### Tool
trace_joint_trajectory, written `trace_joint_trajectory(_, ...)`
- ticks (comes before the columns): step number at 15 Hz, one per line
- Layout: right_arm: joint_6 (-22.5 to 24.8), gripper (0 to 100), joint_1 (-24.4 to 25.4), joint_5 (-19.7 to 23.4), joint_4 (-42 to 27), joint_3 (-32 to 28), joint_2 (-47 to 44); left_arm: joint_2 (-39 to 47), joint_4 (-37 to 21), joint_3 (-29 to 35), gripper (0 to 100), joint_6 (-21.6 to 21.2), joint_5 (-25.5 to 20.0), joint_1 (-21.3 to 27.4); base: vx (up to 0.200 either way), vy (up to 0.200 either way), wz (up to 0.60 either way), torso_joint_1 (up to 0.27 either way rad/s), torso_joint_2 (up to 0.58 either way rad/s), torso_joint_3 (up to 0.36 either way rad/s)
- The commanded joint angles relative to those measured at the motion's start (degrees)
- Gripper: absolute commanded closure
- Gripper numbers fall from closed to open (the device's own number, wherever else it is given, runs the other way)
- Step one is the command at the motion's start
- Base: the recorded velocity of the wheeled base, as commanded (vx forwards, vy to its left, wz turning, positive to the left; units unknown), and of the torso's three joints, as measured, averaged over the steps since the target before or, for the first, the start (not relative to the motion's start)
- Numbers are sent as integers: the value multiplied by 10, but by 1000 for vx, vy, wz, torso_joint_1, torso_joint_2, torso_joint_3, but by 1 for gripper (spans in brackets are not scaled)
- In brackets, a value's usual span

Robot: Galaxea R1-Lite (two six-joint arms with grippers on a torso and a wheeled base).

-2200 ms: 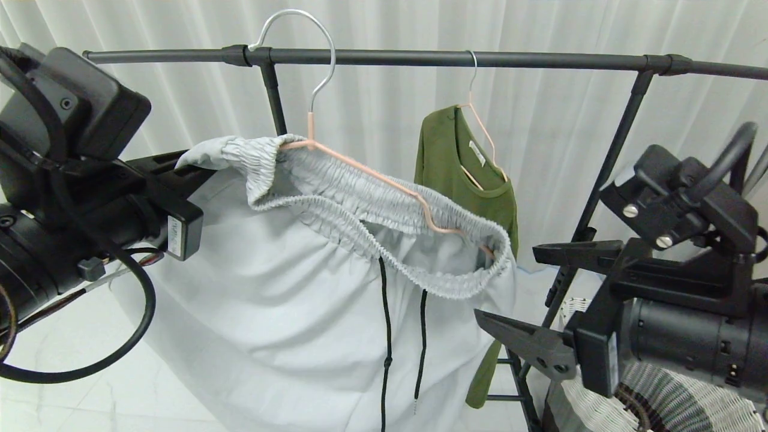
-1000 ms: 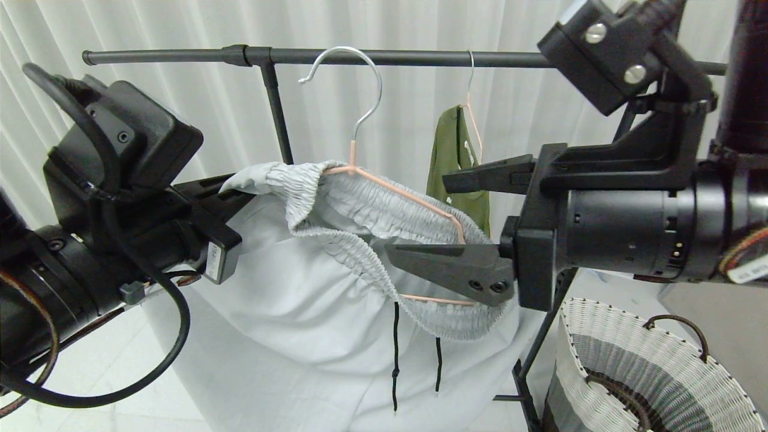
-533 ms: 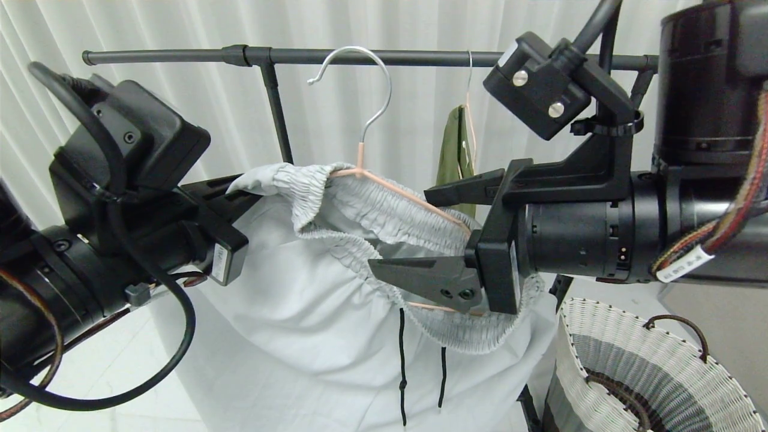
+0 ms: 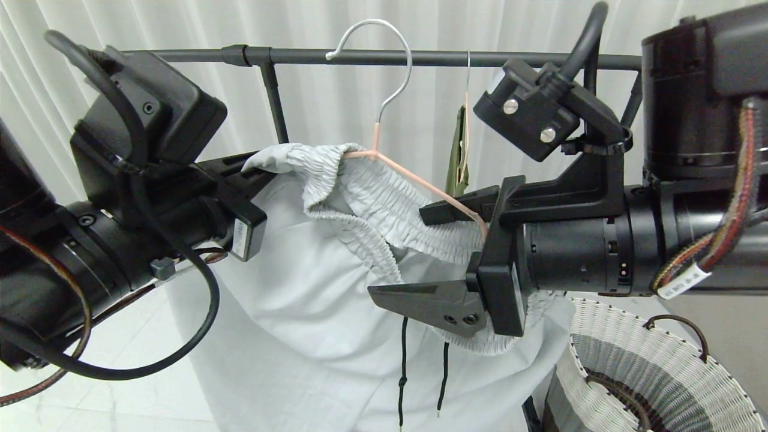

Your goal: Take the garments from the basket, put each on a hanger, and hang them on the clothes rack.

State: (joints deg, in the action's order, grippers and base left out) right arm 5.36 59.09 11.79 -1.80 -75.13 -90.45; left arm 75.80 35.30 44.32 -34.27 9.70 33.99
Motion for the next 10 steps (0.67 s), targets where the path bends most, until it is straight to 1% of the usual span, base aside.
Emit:
trace_joint_trajectory(1, -1, 0, -7, -2, -7, -4, -8, 18, 6, 3, 100, 0, 0, 14, 0, 0, 0, 0, 0, 0)
trace_joint_trajectory(4, -3, 0, -16, -3, -58, -37, -11, 20, 7, 2, 100, -1, 0, 23, 0, 0, 0, 0, 0, 0)
trace_joint_trajectory(5, -4, 0, -17, -3, -65, -41, -11, 21, 7, 2, 100, -1, 1, 23, 0, 0, 0, 0, 0, 0)
trace_joint_trajectory(10, -18, 0, -16, -3, -68, -36, -10, 26, 13, 3, 100, -1, 0, 22, 0, 0, 0, 0, 0, 0)
